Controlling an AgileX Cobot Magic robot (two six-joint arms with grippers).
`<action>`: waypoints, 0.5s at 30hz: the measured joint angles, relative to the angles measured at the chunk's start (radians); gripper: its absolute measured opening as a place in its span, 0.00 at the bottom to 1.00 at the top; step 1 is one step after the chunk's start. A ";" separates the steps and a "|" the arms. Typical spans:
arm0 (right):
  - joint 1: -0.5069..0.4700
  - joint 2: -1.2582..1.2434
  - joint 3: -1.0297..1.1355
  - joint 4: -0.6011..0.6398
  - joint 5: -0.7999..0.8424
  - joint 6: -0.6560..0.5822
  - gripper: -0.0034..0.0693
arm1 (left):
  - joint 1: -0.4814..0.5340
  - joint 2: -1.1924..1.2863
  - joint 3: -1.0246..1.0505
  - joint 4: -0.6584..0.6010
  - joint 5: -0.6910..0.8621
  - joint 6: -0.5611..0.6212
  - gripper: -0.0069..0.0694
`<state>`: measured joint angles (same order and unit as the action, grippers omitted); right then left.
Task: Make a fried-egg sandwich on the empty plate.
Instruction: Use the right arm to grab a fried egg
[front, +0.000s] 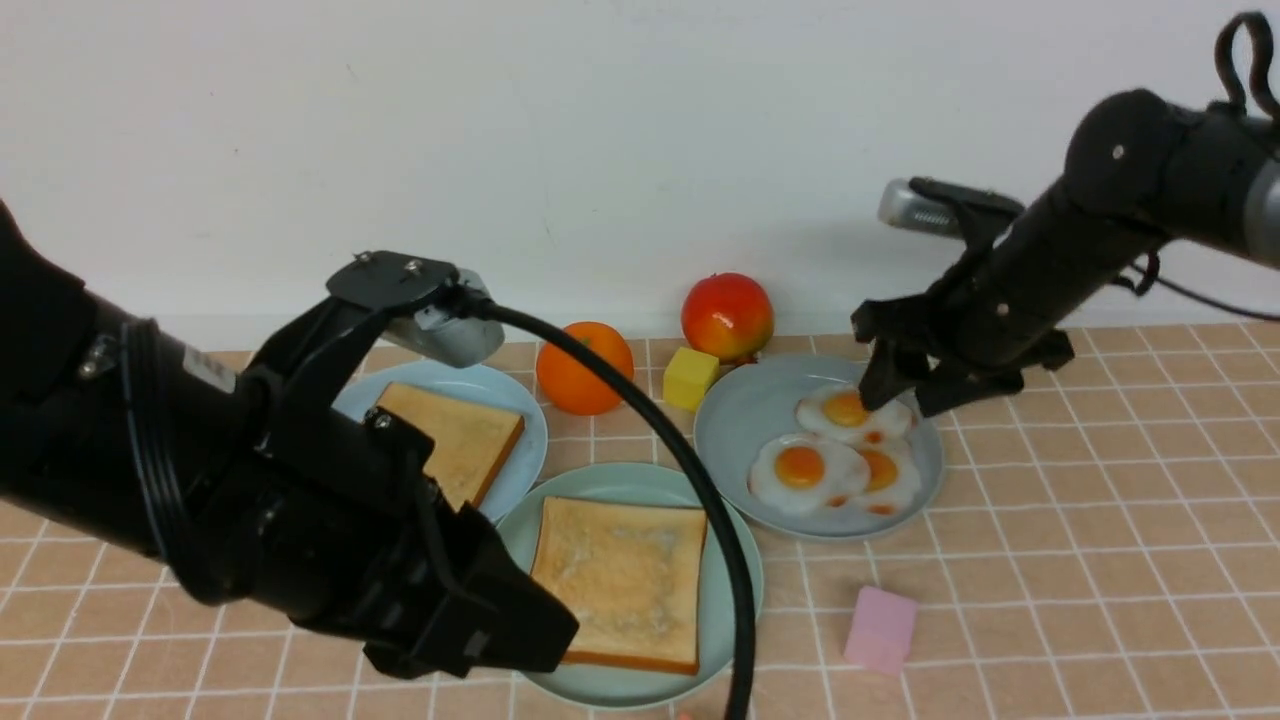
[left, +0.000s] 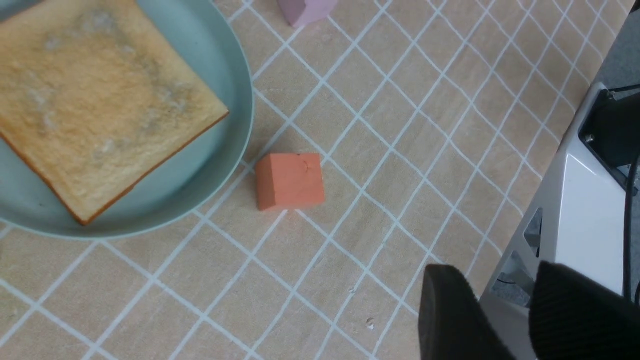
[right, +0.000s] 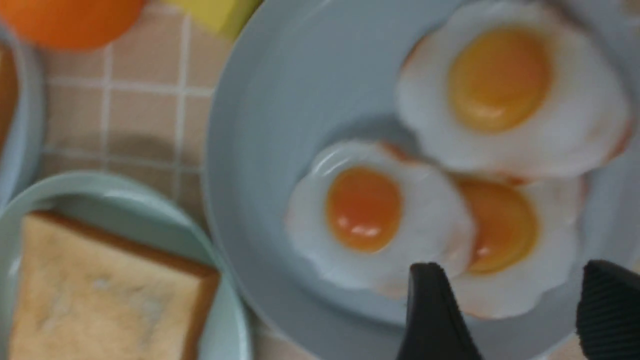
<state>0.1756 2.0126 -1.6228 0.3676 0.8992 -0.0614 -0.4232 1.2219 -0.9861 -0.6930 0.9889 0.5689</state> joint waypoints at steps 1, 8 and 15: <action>0.000 0.005 -0.001 -0.001 0.001 0.007 0.60 | 0.000 0.000 0.000 0.000 0.000 0.000 0.42; 0.005 0.077 -0.001 0.045 0.011 0.034 0.60 | 0.000 0.000 0.000 0.000 0.000 -0.002 0.42; 0.005 0.140 -0.001 0.074 0.004 0.034 0.53 | 0.000 0.000 0.000 0.000 0.000 -0.002 0.42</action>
<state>0.1806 2.1527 -1.6242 0.4419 0.9031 -0.0274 -0.4232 1.2219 -0.9861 -0.6930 0.9889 0.5670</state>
